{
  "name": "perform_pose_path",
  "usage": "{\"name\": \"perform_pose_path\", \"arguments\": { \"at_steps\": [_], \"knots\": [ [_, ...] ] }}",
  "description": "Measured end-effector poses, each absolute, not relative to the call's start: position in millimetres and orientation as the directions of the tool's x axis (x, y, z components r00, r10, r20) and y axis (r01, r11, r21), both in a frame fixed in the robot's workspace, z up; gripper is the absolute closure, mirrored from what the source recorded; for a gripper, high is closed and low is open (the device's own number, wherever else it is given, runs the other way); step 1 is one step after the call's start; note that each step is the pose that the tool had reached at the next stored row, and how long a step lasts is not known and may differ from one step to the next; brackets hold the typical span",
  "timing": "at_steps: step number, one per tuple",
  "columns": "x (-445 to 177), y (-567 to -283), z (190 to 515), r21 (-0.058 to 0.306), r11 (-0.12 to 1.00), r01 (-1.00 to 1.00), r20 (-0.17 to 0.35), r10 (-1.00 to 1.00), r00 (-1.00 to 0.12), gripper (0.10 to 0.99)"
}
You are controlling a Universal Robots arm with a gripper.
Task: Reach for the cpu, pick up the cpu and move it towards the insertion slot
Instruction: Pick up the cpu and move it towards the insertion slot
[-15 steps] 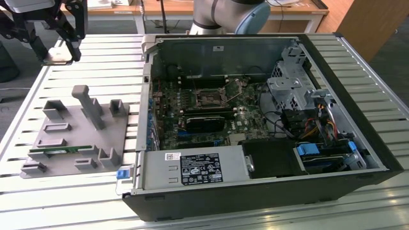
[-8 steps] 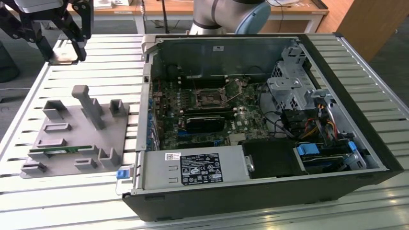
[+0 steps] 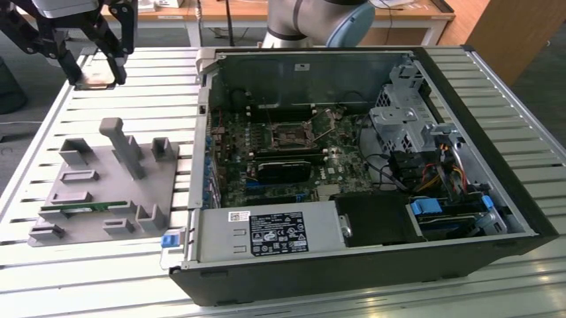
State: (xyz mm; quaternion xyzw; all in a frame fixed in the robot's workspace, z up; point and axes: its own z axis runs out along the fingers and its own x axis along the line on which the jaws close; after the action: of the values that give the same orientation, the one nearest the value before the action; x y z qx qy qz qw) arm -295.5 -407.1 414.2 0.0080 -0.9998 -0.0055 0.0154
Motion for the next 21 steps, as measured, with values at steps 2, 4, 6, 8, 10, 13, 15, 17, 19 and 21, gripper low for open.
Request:
{"name": "perform_pose_path", "arguments": {
  "at_steps": [2, 4, 6, 8, 10, 13, 15, 17, 19, 21],
  "knots": [
    [-294, -407, 414, 0.011, 1.0, -0.016, 0.031, -0.016, -0.999, 0.541],
    [-293, -407, 414, 0.011, 1.0, -0.016, 0.031, -0.016, -0.999, 0.541],
    [-291, -407, 414, 0.011, 1.0, -0.016, 0.031, -0.016, -0.999, 0.541],
    [-290, -407, 414, 0.011, 1.0, -0.016, 0.031, -0.016, -0.999, 0.541],
    [-288, -407, 414, 0.011, 1.0, -0.016, 0.031, -0.016, -0.999, 0.541],
    [-286, -407, 414, 0.011, 1.0, -0.016, 0.031, -0.016, -0.999, 0.541],
    [-285, -407, 414, 0.011, 1.0, -0.016, 0.031, -0.016, -0.999, 0.541],
    [-283, -407, 414, 0.011, 1.0, -0.016, 0.031, -0.016, -0.999, 0.541],
    [-281, -407, 414, 0.011, 1.0, -0.016, 0.031, -0.016, -0.999, 0.541],
    [-278, -407, 414, 0.011, 1.0, -0.016, 0.031, -0.016, -0.999, 0.541]
  ]
}}
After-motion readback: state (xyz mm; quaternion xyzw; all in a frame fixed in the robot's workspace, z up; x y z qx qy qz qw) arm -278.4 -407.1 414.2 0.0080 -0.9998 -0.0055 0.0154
